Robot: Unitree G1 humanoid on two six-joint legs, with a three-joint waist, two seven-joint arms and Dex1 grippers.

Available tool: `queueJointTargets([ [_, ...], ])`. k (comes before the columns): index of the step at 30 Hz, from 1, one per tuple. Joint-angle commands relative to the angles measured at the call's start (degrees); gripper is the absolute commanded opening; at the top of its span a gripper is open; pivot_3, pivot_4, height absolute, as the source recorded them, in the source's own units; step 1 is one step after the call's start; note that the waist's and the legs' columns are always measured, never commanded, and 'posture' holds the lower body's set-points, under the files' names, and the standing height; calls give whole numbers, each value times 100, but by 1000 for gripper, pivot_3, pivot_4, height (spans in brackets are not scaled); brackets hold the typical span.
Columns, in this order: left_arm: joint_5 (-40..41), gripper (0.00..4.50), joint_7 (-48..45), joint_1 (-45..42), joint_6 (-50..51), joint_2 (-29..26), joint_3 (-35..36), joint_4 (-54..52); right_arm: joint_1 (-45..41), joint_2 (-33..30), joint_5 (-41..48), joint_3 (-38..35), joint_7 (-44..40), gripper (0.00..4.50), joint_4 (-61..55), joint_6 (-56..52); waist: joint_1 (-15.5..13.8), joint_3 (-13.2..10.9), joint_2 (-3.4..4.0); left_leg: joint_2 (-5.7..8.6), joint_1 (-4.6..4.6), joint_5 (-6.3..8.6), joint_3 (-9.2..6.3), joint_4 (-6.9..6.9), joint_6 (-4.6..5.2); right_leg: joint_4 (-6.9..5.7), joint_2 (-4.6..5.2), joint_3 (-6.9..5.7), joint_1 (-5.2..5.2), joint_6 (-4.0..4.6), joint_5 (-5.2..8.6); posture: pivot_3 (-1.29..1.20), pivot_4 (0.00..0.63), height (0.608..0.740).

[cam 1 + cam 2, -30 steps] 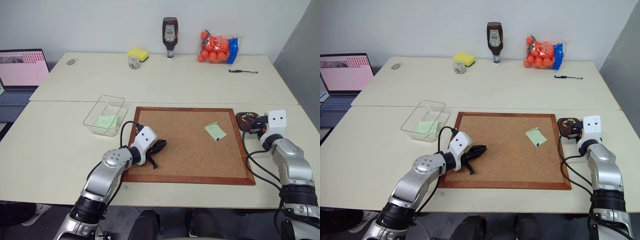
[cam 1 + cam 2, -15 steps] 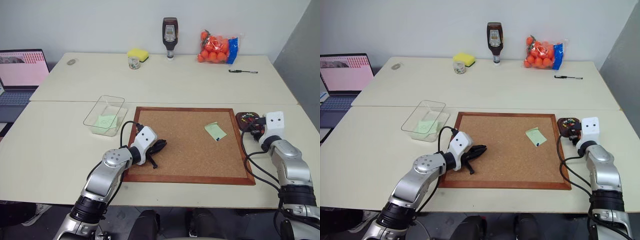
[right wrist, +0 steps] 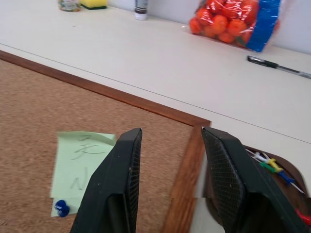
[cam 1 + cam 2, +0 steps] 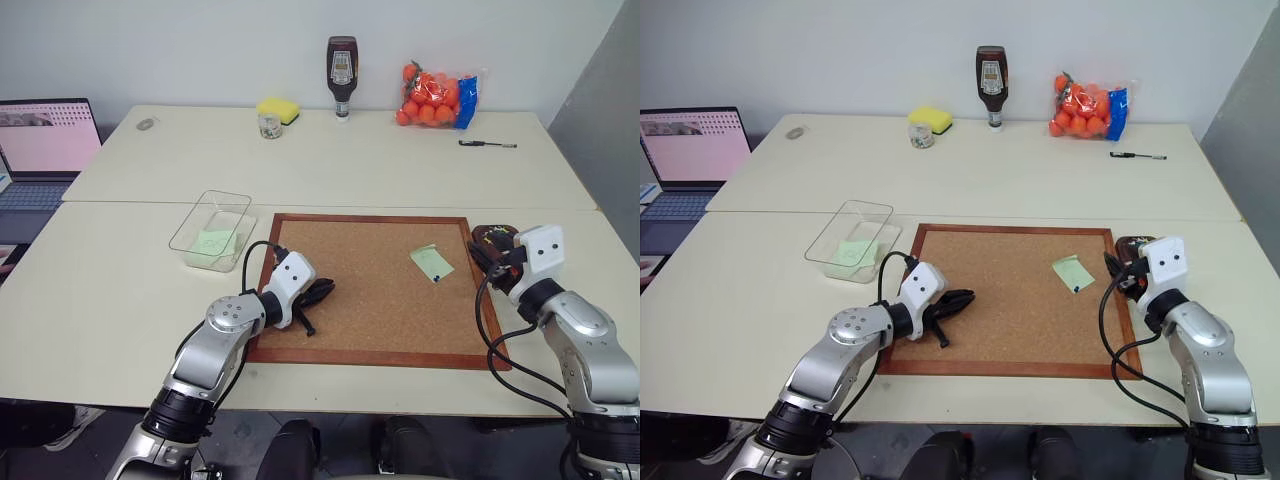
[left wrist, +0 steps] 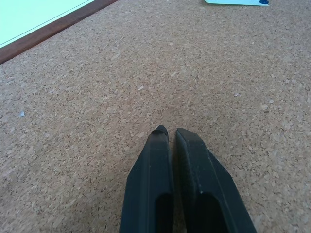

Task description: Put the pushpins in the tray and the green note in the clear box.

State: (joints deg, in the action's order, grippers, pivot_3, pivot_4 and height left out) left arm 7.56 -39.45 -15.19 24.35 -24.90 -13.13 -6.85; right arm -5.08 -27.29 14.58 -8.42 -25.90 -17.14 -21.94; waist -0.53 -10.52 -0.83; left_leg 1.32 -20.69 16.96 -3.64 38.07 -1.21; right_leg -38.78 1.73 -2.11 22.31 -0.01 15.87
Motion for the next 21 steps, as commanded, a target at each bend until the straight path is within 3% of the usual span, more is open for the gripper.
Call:
queueJointTargets([
  [1,-112,298,-46,81,55,-5,-163,147,26,78,-38,485,-124,2063,-286,-159,1,0,0,0,-1,0,0,0,0,0,0,0,1,0,0,0,150,740],
  [8,-122,298,-31,69,54,7,-170,140,11,134,-200,791,-121,2063,129,-130,-11,0,0,1,-4,0,1,1,0,10,2,0,0,-1,0,0,150,740],
  [21,-119,298,-16,110,51,10,-174,107,165,87,-185,669,-218,2063,324,-102,-10,0,-1,1,-4,0,0,1,0,10,1,-1,-1,-1,-1,0,150,740],
])
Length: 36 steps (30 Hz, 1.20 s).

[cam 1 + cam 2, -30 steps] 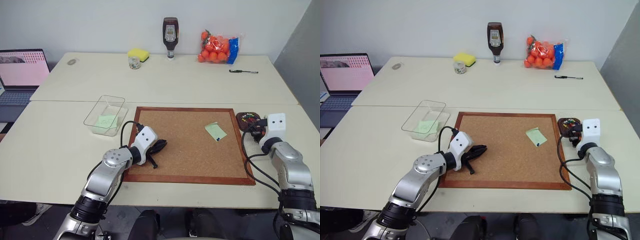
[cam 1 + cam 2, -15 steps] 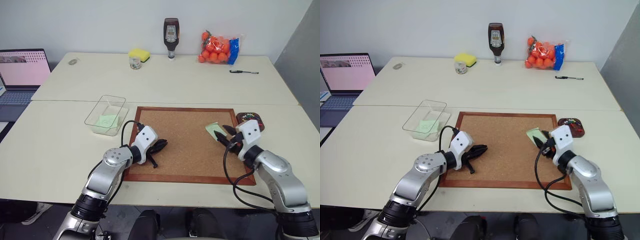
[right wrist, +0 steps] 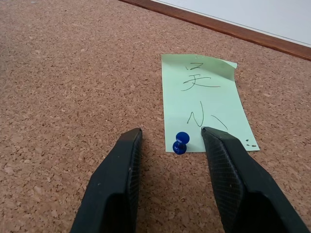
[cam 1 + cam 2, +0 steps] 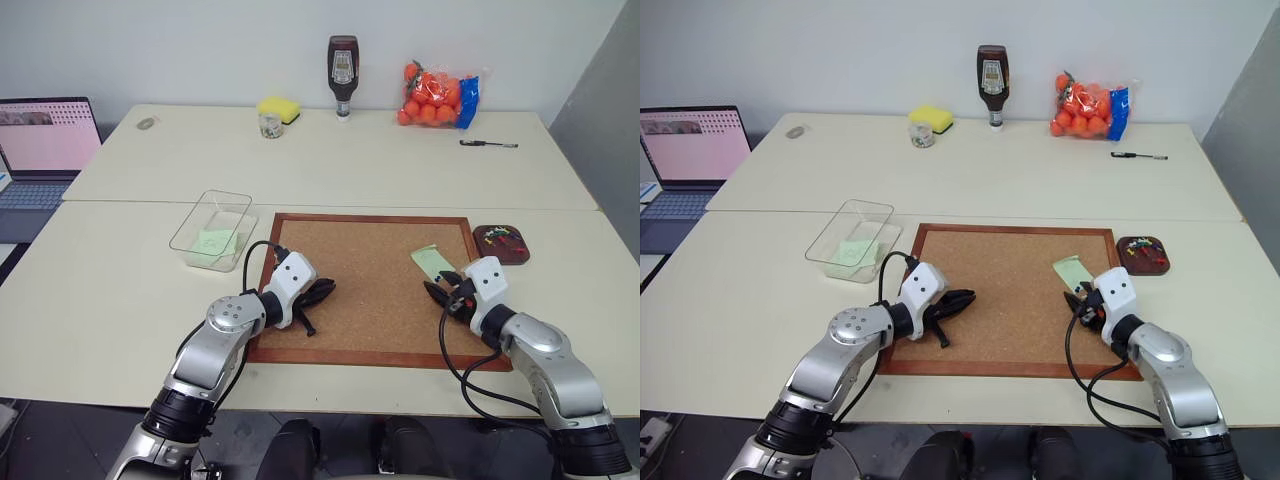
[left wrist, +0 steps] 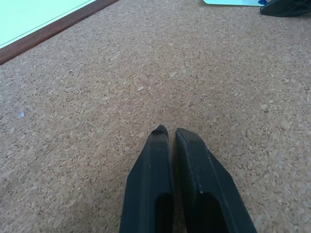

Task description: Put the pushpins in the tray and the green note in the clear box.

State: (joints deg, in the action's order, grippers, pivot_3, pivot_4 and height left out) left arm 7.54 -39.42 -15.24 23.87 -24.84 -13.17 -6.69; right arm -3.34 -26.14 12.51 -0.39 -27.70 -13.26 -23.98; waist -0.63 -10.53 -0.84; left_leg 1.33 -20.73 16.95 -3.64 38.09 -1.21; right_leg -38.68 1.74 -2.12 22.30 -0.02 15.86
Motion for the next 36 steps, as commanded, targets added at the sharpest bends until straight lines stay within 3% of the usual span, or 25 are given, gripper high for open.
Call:
queueJointTargets([
  [1,-117,298,-18,116,99,5,-170,93,-12,-14,35,-158,-28,2063,-44,108,0,0,0,0,0,0,0,0,0,0,0,0,0,0,0,0,150,740],
  [12,-110,298,-11,135,111,11,-168,74,6,-4,103,-369,-8,50,51,177,-1,0,0,0,0,0,0,0,0,1,0,0,0,0,0,0,150,740],
  [25,-106,298,-27,184,148,-15,-179,4,-119,526,760,-960,159,50,-350,453,20,-1,0,0,-3,0,1,-1,0,4,0,2,2,0,0,0,150,740],
  [30,-106,298,-21,198,166,-6,-188,-1,-197,487,802,-990,181,50,-415,410,21,-1,1,0,-2,0,1,-4,0,5,0,1,2,0,0,0,150,740],
  [36,48,298,312,-47,588,248,112,25,-324,122,557,-538,-148,50,-755,417,3,-1,2,0,-3,0,0,-2,0,6,0,0,1,0,0,0,150,740],
])
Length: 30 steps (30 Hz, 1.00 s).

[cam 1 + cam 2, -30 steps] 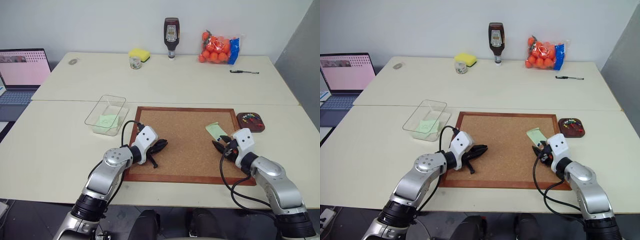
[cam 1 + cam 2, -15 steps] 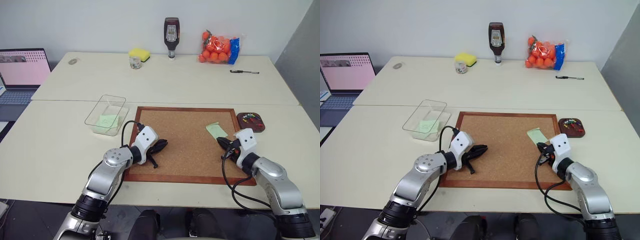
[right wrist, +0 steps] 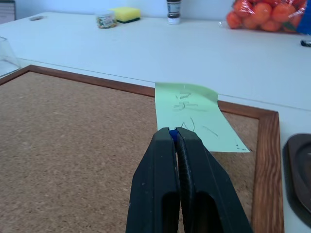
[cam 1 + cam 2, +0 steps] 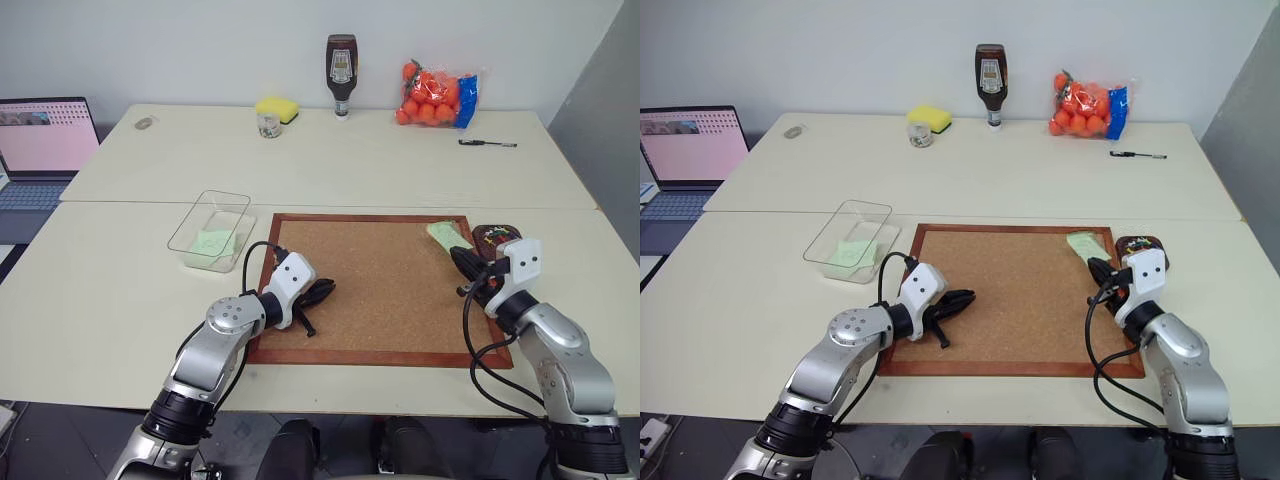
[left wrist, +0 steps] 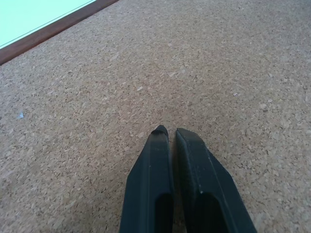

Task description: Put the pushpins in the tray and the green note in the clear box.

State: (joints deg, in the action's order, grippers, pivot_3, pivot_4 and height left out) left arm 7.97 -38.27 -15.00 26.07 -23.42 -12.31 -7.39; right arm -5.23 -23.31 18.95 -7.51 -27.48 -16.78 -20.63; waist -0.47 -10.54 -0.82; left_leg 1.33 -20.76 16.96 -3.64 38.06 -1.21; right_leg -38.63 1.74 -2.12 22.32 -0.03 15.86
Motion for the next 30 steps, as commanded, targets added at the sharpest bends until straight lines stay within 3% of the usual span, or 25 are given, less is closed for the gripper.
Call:
queueJointTargets([
  [1,90,298,191,-115,392,165,110,91,-164,-212,-122,237,-203,50,-429,94,-19,0,0,1,0,0,0,1,1,-1,0,-1,-1,-1,-1,0,150,740],
  [5,1199,734,63,-524,1328,579,790,-193,-444,-399,-335,584,-406,0,-497,142,-20,-8,-12,1,2,-4,-5,2,7,-5,0,-6,-1,-8,-6,0,150,740],
  [11,2473,1863,318,-1088,2717,972,1642,-260,-695,-464,-409,717,-489,0,-438,170,35,-17,-25,-1,-11,-7,-6,-1,4,-4,-3,-7,10,-7,-7,0,150,740],
  [20,3475,3560,1157,-1761,3905,1803,2260,96,-883,-455,-493,788,-546,0,-441,185,33,-19,-29,5,-18,-23,-2,0,-31,12,4,-4,9,-8,-8,0,150,740],
  [30,4125,3560,2027,-2459,4003,2791,2941,942,-853,-469,-507,903,-531,0,-691,107,41,-20,-32,5,-15,-25,2,0,-36,9,4,-2,8,-9,-8,0,150,740],
])
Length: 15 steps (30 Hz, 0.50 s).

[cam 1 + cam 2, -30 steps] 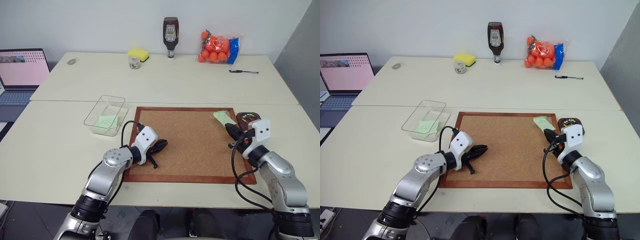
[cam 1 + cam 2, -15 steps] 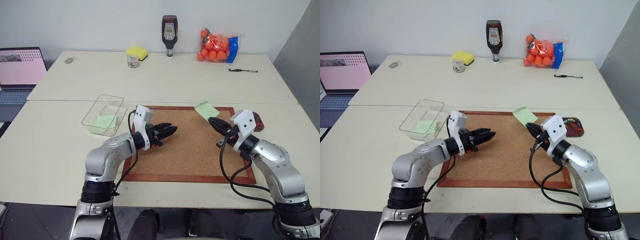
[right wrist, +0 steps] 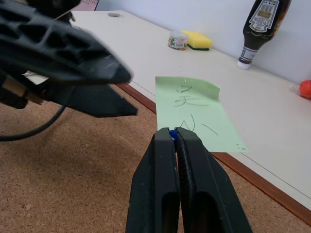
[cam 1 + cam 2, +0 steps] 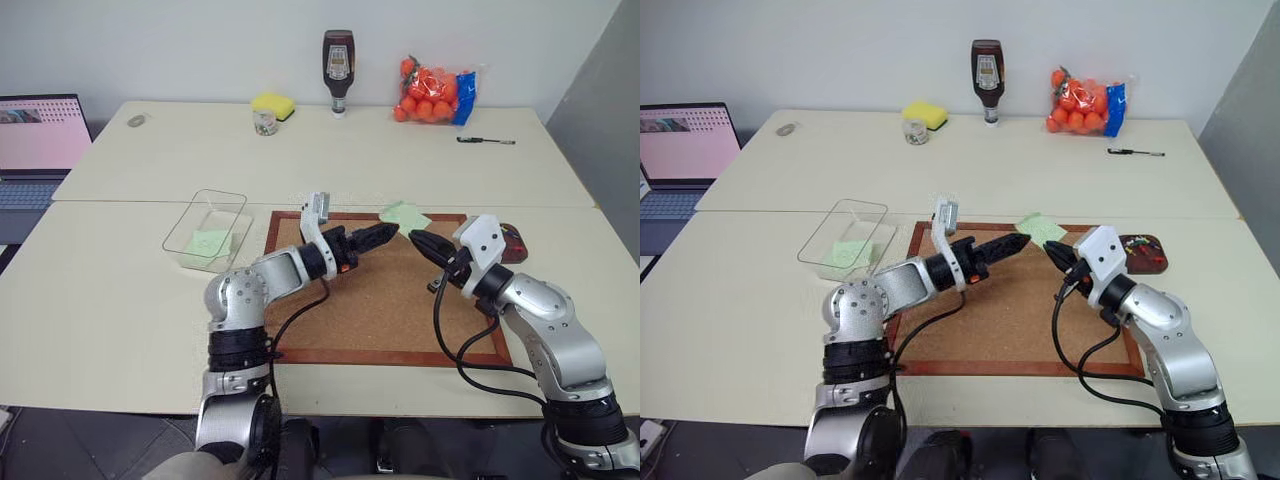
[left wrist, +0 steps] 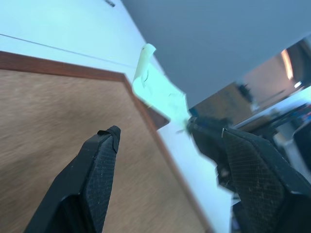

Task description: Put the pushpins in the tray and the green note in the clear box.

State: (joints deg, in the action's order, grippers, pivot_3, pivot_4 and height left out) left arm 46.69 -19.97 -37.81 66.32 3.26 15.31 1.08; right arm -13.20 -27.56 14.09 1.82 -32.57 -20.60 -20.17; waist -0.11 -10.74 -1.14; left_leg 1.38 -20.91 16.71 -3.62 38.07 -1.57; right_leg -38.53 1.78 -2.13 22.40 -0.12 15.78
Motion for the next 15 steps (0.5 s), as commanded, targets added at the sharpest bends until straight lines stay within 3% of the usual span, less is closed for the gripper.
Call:
queueJointTargets([
  [1,290,3560,297,-239,-58,216,243,237,-51,-47,-26,-20,-20,0,-325,60,5,0,0,0,0,0,1,0,-1,0,0,1,0,0,0,0,150,740],
  [6,421,3560,540,-428,-125,477,371,700,-54,-44,-36,24,-16,0,-391,26,-4,-1,-1,1,0,-4,0,1,-7,0,1,0,0,-1,0,0,150,740],
  [10,564,3001,639,-499,-122,488,472,859,-71,-44,-34,43,-5,0,-417,-1,2,-1,-1,1,0,-7,0,0,-15,0,0,1,0,-1,0,0,150,740],
  [15,836,1920,774,-531,-56,470,668,977,-80,-49,-38,45,-10,0,-423,6,0,-1,-1,1,1,-11,0,0,-23,0,1,1,0,-1,0,0,150,740],
])
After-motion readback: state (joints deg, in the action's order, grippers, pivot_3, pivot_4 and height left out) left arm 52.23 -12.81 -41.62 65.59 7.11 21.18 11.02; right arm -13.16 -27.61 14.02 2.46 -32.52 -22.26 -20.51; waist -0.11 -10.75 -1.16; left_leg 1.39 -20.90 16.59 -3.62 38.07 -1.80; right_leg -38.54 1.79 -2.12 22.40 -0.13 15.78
